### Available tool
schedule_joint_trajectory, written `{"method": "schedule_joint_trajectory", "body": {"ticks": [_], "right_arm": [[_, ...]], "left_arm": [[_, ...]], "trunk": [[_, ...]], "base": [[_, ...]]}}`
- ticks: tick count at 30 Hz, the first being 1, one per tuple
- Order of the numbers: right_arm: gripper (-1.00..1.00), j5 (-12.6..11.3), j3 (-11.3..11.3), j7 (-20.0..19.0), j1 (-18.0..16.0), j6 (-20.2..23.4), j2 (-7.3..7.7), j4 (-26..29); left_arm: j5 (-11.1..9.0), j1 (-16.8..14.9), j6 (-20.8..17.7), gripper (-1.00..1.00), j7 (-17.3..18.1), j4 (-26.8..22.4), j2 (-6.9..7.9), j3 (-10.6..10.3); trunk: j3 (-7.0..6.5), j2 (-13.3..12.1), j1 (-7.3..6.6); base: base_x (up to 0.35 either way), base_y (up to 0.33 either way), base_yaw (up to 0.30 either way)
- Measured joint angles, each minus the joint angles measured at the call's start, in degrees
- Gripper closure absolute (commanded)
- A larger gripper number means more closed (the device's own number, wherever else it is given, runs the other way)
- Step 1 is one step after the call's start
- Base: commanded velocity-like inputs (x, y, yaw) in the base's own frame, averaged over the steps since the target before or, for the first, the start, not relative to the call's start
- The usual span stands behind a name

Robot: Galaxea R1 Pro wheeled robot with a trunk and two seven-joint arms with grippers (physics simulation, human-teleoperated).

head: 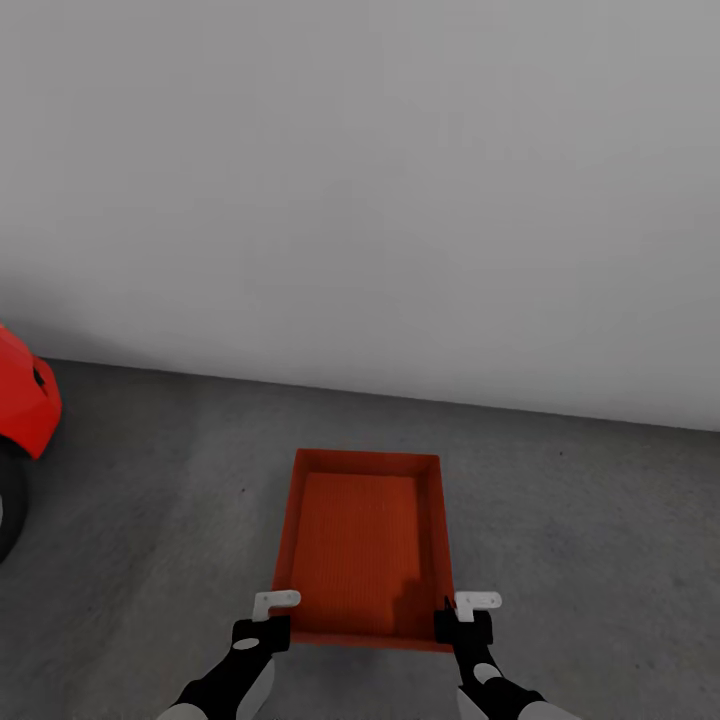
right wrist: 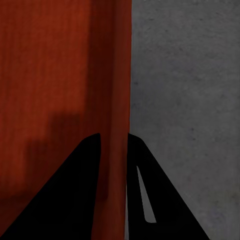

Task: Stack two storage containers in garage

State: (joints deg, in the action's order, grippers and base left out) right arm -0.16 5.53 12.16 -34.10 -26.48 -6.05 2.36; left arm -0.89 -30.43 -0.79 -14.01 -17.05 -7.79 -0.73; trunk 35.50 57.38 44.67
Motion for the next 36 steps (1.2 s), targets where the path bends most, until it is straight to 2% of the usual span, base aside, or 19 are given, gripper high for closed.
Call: {"method": "schedule_joint_trajectory", "body": {"ticks": [6,17,30,36], "right_arm": [[1.00,0.09,-0.09,-0.02,0.00,0.09,0.00,0.01],[1.00,-0.29,0.23,0.09,0.00,0.31,-0.07,0.00],[1.00,-0.31,0.27,0.09,0.00,0.33,-0.06,0.00],[1.00,-0.48,0.37,0.16,-0.01,0.16,-0.08,-0.14]], "left_arm": [[0.04,0.00,-0.10,1.00,0.00,0.00,0.00,0.03],[0.11,-0.01,-0.36,1.00,-0.02,-0.02,0.02,0.05],[0.14,0.01,-0.36,1.00,-0.03,-0.03,0.01,0.07],[0.09,-0.01,-0.36,1.00,-0.08,-0.01,0.00,-0.04]], "trunk": [[0.00,0.00,-0.01],[0.00,0.00,-0.01],[0.00,0.00,0.00],[0.00,0.00,0.00]], "base": [[0.046,0.000,0.000],[0.175,0.000,0.000],[0.012,0.000,0.000],[0.000,-0.166,0.000]]}}
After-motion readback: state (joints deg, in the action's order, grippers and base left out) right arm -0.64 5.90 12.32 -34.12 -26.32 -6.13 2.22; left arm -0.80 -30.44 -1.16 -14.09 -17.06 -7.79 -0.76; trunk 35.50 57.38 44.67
